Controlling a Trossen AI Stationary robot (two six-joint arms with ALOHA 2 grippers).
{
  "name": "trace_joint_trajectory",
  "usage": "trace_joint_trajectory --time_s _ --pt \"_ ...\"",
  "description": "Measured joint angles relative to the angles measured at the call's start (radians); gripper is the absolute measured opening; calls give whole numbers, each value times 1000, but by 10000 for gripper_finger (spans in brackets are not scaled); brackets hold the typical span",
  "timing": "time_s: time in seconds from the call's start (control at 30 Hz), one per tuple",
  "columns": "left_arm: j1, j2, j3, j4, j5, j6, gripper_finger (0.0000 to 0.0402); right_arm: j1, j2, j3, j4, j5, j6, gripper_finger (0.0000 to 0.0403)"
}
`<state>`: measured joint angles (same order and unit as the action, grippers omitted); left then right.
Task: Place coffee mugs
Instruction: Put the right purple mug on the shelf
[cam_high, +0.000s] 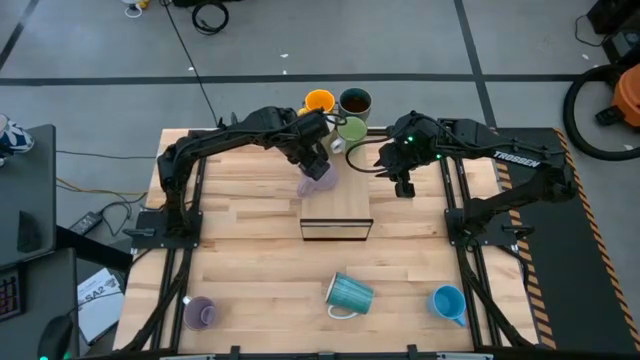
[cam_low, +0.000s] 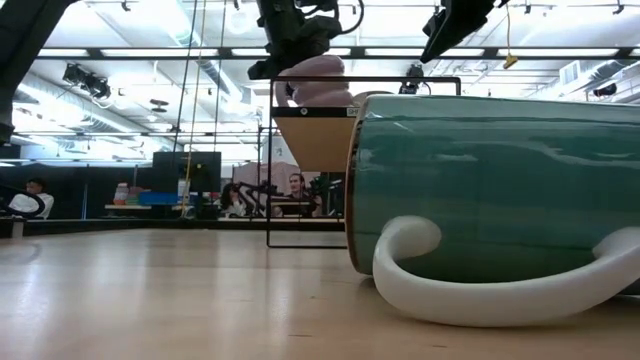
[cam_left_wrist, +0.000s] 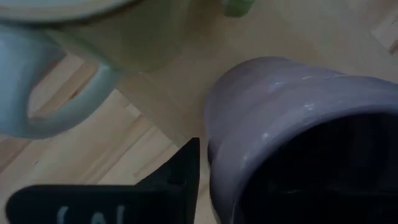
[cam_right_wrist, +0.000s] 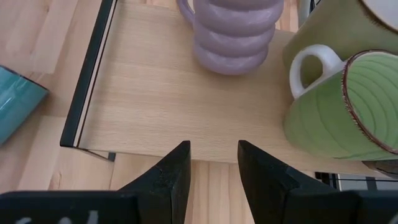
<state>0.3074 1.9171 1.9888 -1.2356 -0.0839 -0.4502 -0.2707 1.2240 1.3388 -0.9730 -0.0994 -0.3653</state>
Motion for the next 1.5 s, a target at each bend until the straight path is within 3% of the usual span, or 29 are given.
trace_joint_trajectory --time_s 1.5 --pt "6 -2 42 61 -1 19 107 0 0 0 0 0 0 138"
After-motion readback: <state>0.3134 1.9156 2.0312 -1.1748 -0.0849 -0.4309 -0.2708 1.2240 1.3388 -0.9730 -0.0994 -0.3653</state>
